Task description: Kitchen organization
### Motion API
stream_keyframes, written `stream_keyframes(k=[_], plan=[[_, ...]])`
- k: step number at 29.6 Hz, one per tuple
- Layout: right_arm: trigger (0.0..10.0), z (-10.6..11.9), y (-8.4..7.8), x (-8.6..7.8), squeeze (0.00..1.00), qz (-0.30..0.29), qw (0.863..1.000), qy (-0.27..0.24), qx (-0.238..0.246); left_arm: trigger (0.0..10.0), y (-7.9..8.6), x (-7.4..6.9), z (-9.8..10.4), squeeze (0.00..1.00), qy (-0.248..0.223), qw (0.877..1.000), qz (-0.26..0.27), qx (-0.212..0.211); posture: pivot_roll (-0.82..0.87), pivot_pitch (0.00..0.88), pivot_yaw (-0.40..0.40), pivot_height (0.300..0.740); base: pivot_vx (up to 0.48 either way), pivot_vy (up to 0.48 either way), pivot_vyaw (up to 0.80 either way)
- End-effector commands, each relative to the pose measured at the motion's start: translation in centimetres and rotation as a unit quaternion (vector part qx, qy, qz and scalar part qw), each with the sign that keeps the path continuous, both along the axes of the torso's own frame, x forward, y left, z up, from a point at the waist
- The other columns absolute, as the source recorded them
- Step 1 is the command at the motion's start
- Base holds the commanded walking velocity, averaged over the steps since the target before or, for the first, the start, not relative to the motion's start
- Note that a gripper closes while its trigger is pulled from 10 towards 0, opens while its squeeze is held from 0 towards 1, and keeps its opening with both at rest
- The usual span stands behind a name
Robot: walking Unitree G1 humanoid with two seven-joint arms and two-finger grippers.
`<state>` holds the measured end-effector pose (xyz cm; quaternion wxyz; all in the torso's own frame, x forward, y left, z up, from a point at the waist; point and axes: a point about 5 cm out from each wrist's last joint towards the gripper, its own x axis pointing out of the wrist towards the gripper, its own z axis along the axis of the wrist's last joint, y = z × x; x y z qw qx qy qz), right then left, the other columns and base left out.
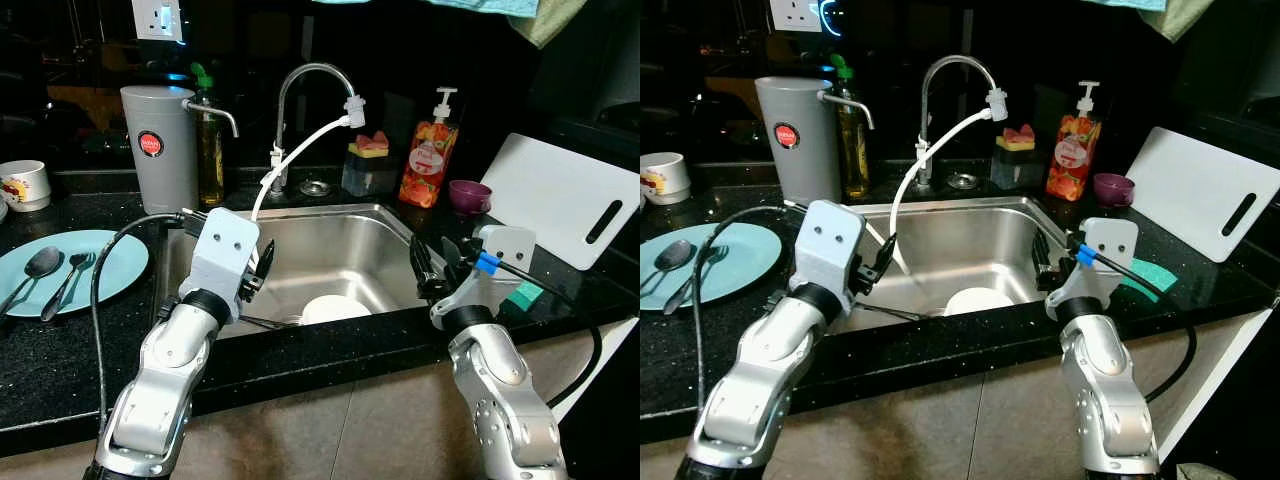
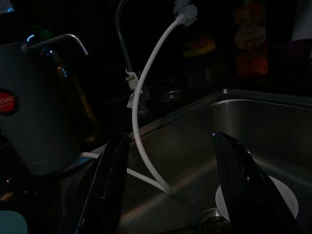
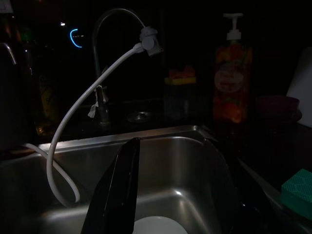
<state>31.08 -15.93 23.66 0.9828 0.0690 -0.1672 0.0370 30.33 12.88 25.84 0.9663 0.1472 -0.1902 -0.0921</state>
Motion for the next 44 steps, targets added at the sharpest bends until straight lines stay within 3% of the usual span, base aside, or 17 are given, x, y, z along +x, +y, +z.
stream_keyframes(k=[1,44], plan=[[10.0,0.09,-0.17,0.02,0.00,-0.006,1.000,-0.004,-0.003,10.0,-0.31,0.20,0.00,0.00,0.000,1.000,-0.004,0.005,0.17,0.019,-0.101,0.740,0.000,0.000,0.00],[10.0,0.15,-0.01,0.09,0.00,-0.003,1.000,-0.006,-0.002,10.0,-0.28,0.19,0.16,0.00,-0.003,1.000,-0.005,0.007,0.18,0.010,-0.103,0.740,0.000,0.000,0.00]])
